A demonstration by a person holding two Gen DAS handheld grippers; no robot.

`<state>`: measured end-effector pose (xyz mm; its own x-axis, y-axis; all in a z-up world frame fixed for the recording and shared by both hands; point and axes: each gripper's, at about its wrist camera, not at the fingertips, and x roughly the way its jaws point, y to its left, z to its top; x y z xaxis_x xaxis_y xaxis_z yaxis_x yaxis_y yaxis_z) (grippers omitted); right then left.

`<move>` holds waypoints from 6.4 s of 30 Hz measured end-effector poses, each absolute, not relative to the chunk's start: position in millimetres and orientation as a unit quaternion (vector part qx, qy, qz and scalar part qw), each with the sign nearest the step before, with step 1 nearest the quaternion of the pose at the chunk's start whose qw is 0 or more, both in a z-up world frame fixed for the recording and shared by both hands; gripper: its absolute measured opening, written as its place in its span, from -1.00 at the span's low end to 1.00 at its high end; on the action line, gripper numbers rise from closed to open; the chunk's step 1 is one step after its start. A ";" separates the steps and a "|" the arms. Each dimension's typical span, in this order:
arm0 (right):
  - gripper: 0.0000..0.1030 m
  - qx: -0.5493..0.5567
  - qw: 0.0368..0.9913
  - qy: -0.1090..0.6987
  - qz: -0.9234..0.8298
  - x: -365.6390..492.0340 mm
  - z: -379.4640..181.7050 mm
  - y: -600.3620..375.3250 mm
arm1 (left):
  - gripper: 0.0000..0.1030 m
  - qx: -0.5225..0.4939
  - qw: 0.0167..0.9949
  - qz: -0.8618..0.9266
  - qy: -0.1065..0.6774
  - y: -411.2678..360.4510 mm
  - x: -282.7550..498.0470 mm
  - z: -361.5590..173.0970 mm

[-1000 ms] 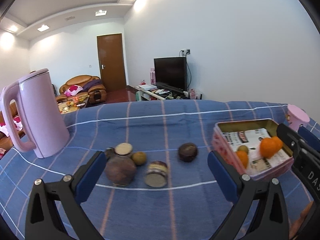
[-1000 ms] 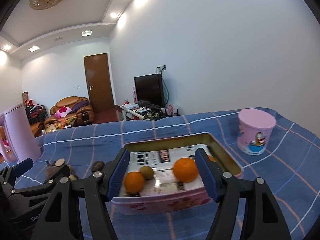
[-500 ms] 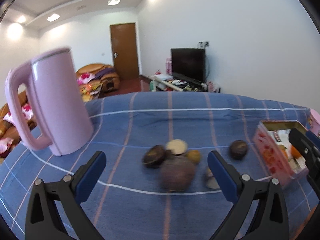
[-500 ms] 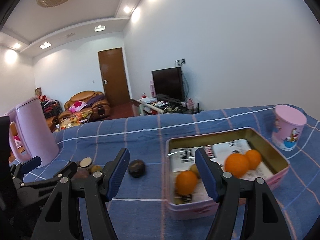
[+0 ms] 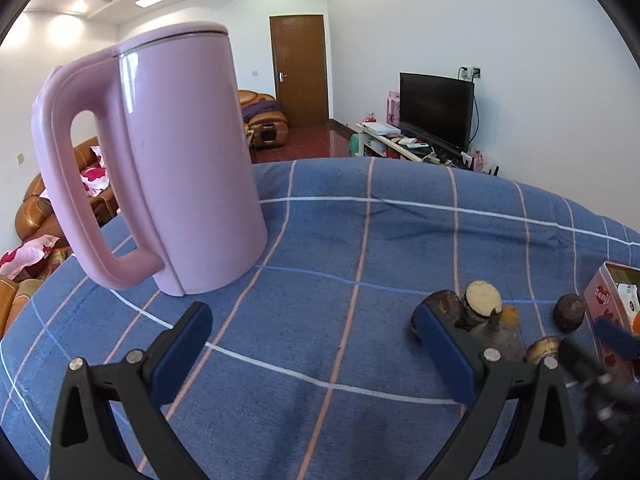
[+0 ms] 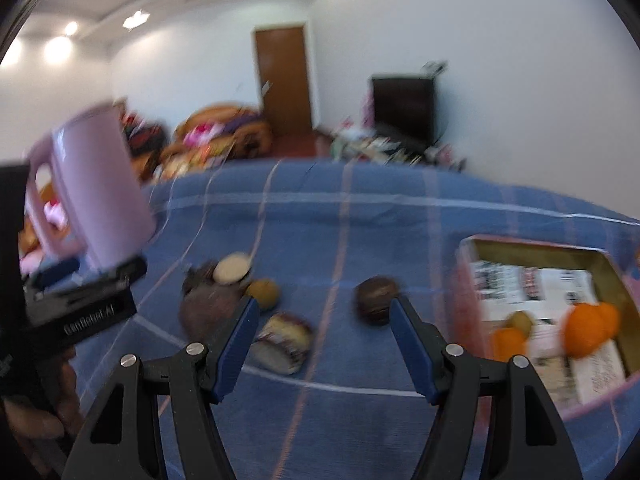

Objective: Organize fruits
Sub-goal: 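Move both open tools toward the remaining fruits on the cloth, then grasp the purple-white cylindrical piece with the right tool while the left tool grasps the dark stemmed fruit, then carry the cylindrical piece and dark stemmed fruit toward the pink tin, then lower the dark fruit into the tin with the left tool while the right tool releases the cylinder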

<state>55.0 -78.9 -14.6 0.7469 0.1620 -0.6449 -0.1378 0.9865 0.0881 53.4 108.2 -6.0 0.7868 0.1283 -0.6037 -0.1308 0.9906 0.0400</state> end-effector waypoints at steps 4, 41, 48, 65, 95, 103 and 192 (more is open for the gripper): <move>0.34 0.017 0.915 0.391 0.103 72.2 -28.5 -68.0 | 1.00 0.001 0.947 0.057 0.315 107.7 55.9 -4.1; -0.15 0.033 0.958 0.284 0.035 -8.0 5.1 -104.3 | 0.81 0.021 0.943 -0.115 0.313 54.8 45.8 -4.6; -0.15 0.051 0.952 0.299 0.035 -0.8 0.8 -107.2 | 0.48 -0.006 0.905 -0.130 0.404 38.4 79.5 -30.5; -0.15 0.055 0.957 0.282 0.036 6.1 -0.3 -104.0 | -0.01 -0.061 0.928 -0.069 0.360 65.7 54.3 -22.6; -0.14 -0.003 0.975 0.222 0.011 -19.5 10.3 -95.0 | 0.00 -0.017 0.962 0.016 0.271 50.8 0.1 2.9; -0.14 -0.004 0.974 0.225 0.010 -25.1 10.1 -102.2 | 0.00 -0.008 0.964 0.016 0.265 41.2 -6.6 3.9; -0.14 0.026 0.960 0.241 -0.138 -17.6 12.6 -311.4 | -0.13 0.048 0.959 -0.170 0.221 -173.7 7.9 16.6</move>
